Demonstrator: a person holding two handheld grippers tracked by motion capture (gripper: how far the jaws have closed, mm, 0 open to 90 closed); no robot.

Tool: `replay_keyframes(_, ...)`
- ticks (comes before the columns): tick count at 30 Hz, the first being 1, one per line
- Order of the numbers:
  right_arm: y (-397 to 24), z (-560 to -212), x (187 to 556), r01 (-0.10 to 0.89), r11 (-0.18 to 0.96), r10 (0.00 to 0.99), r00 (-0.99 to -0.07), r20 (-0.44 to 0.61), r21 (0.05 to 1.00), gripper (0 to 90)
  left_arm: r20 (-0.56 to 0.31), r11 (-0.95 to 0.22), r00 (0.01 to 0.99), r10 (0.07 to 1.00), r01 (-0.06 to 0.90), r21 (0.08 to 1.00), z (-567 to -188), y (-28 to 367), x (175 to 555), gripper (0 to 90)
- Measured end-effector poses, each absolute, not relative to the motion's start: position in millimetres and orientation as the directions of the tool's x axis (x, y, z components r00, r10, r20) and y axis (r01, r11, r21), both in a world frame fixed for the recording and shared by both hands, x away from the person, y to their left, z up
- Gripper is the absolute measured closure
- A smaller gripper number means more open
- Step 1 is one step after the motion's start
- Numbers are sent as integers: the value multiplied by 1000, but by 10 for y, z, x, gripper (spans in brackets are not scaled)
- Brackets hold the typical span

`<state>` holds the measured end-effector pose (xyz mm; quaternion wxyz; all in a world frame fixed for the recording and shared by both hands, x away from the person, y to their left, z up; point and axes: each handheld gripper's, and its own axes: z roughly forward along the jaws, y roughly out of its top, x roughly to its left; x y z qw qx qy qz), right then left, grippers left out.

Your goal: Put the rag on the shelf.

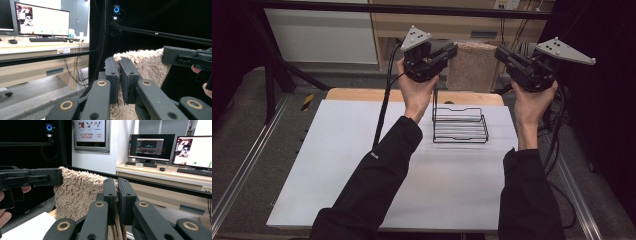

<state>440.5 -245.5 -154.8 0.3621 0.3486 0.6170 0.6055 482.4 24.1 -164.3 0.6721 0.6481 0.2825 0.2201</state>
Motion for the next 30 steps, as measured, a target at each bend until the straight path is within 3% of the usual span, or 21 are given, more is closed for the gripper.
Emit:
replay_keyframes(18,-2421,-1694,4832,37,19,865,-502,2,999,857,-113,49,715,690,110,993,-1790,252,5192,843)
replay_keyframes(30,-2431,-1833,4901,77,32,859,-511,12,997,853,-100,14,714,693,124,992,-1934,250,5220,843)
